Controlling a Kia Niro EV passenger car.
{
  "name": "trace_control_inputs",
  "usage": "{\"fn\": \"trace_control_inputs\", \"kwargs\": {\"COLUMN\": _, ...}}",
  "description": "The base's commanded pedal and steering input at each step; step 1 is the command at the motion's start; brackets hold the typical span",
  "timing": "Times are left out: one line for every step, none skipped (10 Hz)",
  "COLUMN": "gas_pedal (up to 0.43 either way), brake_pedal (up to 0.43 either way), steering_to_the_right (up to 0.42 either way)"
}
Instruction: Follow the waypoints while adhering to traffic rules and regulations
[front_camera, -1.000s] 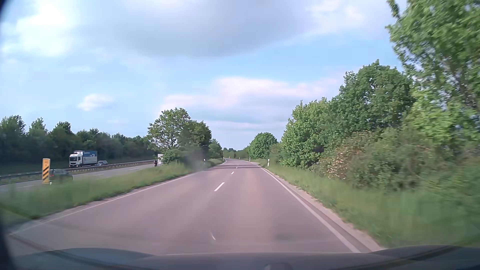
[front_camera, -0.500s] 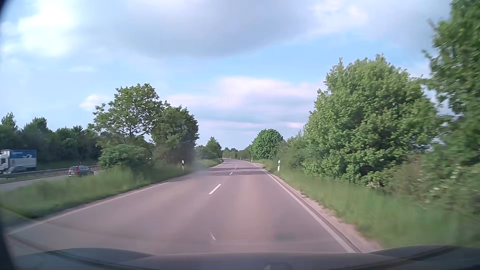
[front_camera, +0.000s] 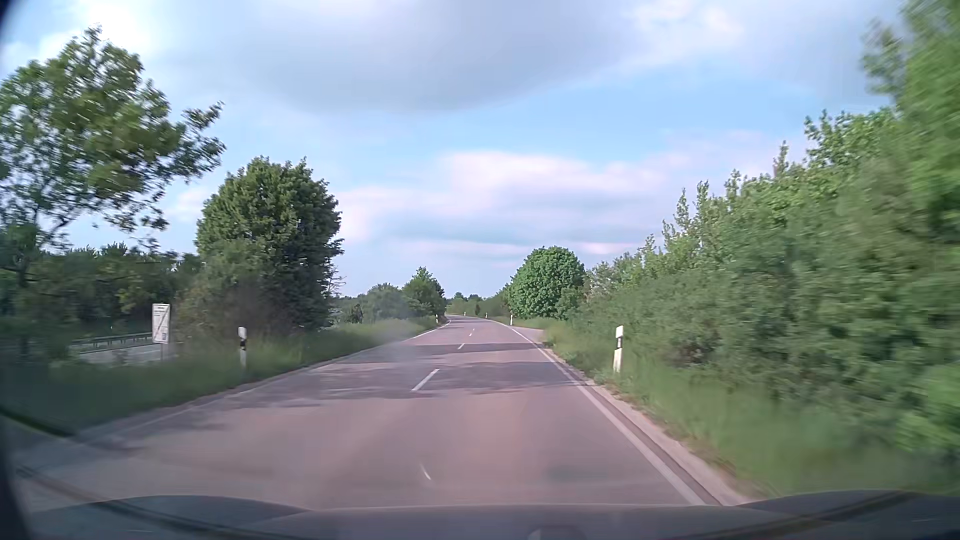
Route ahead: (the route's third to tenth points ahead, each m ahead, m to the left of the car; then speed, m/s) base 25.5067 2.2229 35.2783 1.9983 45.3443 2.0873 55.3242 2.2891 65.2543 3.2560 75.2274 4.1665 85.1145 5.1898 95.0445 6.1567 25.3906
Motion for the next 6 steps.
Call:
{"fn": "trace_control_inputs", "kwargs": {"gas_pedal": 0.228, "brake_pedal": 0.0, "steering_to_the_right": -0.01}}
{"fn": "trace_control_inputs", "kwargs": {"gas_pedal": 0.228, "brake_pedal": 0.0, "steering_to_the_right": -0.009}}
{"fn": "trace_control_inputs", "kwargs": {"gas_pedal": 0.228, "brake_pedal": 0.0, "steering_to_the_right": -0.009}}
{"fn": "trace_control_inputs", "kwargs": {"gas_pedal": 0.228, "brake_pedal": 0.0, "steering_to_the_right": -0.008}}
{"fn": "trace_control_inputs", "kwargs": {"gas_pedal": 0.228, "brake_pedal": 0.0, "steering_to_the_right": -0.008}}
{"fn": "trace_control_inputs", "kwargs": {"gas_pedal": 0.228, "brake_pedal": 0.0, "steering_to_the_right": -0.007}}
